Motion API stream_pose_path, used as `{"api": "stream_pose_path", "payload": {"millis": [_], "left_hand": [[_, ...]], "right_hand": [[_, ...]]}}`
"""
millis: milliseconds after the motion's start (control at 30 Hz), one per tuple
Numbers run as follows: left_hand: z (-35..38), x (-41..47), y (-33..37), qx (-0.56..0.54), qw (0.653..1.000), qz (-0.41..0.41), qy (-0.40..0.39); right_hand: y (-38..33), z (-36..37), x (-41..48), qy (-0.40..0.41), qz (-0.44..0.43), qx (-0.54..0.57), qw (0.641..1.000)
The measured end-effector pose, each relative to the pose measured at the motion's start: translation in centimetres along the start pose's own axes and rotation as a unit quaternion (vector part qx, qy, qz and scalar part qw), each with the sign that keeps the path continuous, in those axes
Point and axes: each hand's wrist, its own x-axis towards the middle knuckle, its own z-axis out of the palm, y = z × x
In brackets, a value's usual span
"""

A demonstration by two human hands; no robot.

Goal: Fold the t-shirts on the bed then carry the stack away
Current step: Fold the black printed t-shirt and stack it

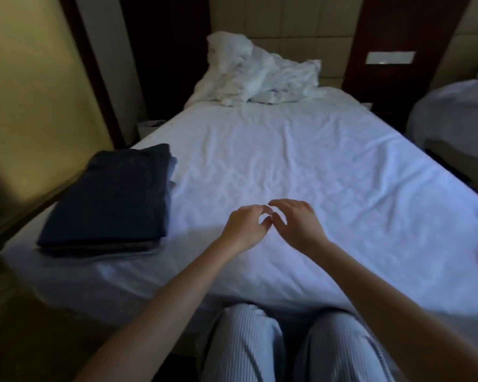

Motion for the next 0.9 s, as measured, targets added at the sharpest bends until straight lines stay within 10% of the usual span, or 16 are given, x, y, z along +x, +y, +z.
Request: {"api": "stream_pose_path", "payload": {"millis": [267, 667, 767, 900], "left_hand": [[11.3, 5.6, 10.5, -0.077, 0.982, 0.094, -0.142], [21.1, 7.8, 17.7, 0.043, 0.987, 0.156, -0.025], [21.2, 7.9, 17.5, 0.059, 0.983, 0.172, 0.006], [21.8, 8.0, 17.5, 0.033, 0.984, 0.171, 0.029]], "right_hand": [[13.6, -8.7, -8.3, 0.046, 0.179, -0.066, 0.981], [28.0, -16.2, -19.0, 0.078, 0.433, -0.223, 0.87], [30.0, -16.1, -18.8, -0.018, 0.511, -0.169, 0.842], [29.5, -14.7, -17.4, 0.047, 0.527, -0.086, 0.844]]}}
